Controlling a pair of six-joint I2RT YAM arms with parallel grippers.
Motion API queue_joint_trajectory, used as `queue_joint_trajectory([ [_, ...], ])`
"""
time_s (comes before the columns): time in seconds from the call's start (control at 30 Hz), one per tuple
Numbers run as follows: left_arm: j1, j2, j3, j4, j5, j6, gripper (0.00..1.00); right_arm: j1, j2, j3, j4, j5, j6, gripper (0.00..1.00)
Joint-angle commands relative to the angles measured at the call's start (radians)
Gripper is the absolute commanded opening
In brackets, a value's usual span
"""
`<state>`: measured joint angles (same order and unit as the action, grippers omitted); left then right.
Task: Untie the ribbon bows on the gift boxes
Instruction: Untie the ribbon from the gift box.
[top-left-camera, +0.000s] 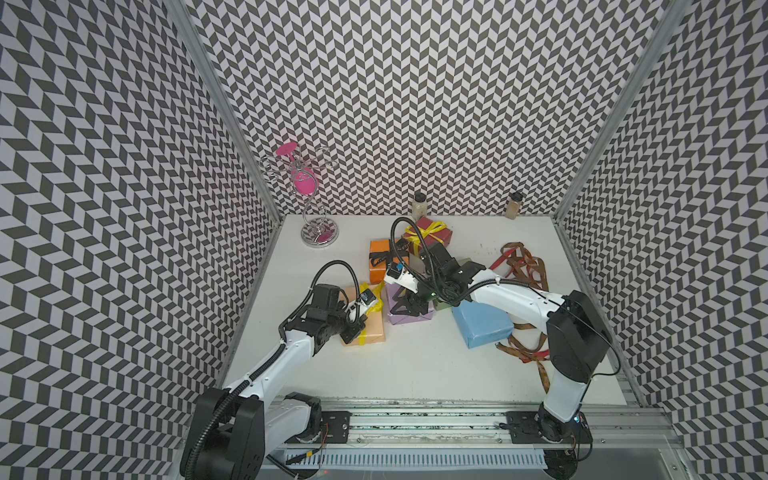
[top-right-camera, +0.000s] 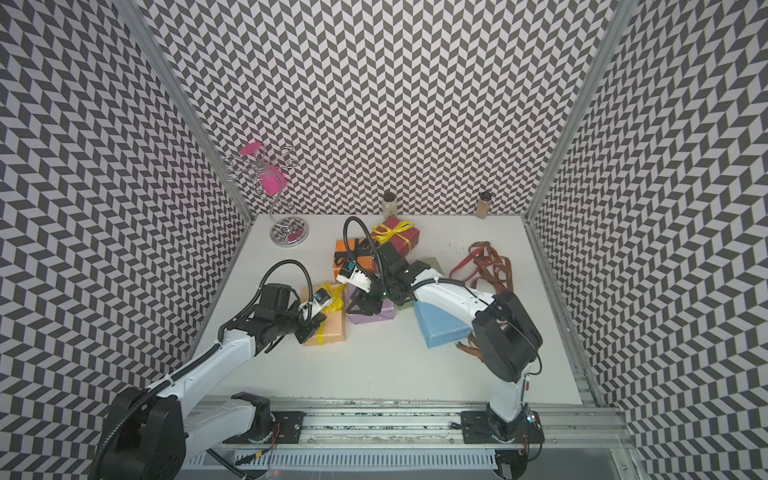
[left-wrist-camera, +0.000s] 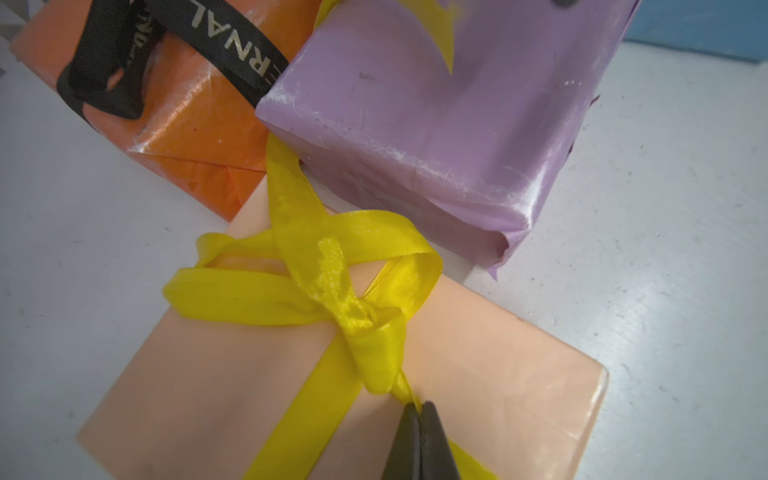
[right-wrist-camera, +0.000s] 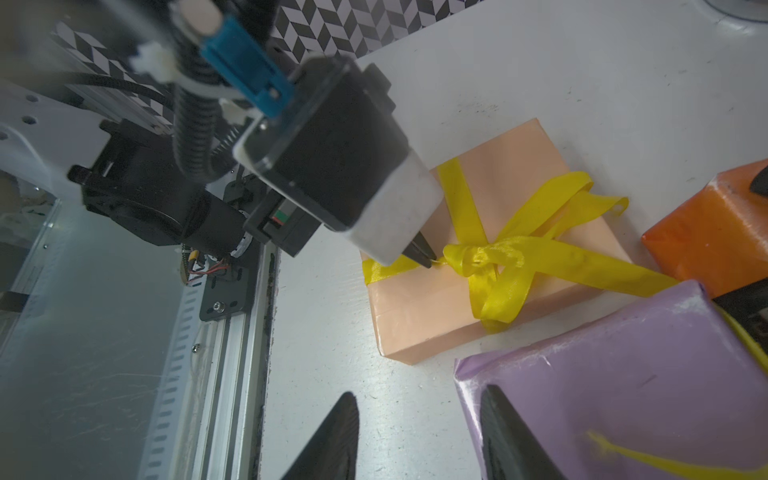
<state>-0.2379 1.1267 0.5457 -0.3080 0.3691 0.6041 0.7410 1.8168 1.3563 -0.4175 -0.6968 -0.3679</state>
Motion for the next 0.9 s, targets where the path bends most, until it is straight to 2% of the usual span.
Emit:
queue_joint_trajectory([
  [0.0, -0.003, -0.009, -0.005, -0.012, -0.013, 0.007, 0.0, 0.012, 0.012, -0.031, 0.079, -0.028, 0.019, 0.42],
  [0.1, -0.001, -0.05, 0.008, -0.034, 0.004, 0.013, 0.0, 0.019, 0.022, -0.036, 0.099, -0.055, 0.037, 0.35],
  [0.37, 0.001, -0.179, 0.052, -0.137, 0.054, 0.031, 0.0, 0.039, 0.061, -0.028, 0.14, -0.1, 0.082, 0.32],
  [0.6, 0.016, -0.36, 0.033, -0.176, 0.002, 0.032, 0.0, 0.04, 0.075, -0.013, 0.134, -0.1, 0.077, 0.32],
  [0.87, 0.037, -0.448, -0.049, -0.21, -0.088, 0.05, 0.0, 0.04, 0.088, 0.025, 0.126, -0.087, 0.072, 0.31],
])
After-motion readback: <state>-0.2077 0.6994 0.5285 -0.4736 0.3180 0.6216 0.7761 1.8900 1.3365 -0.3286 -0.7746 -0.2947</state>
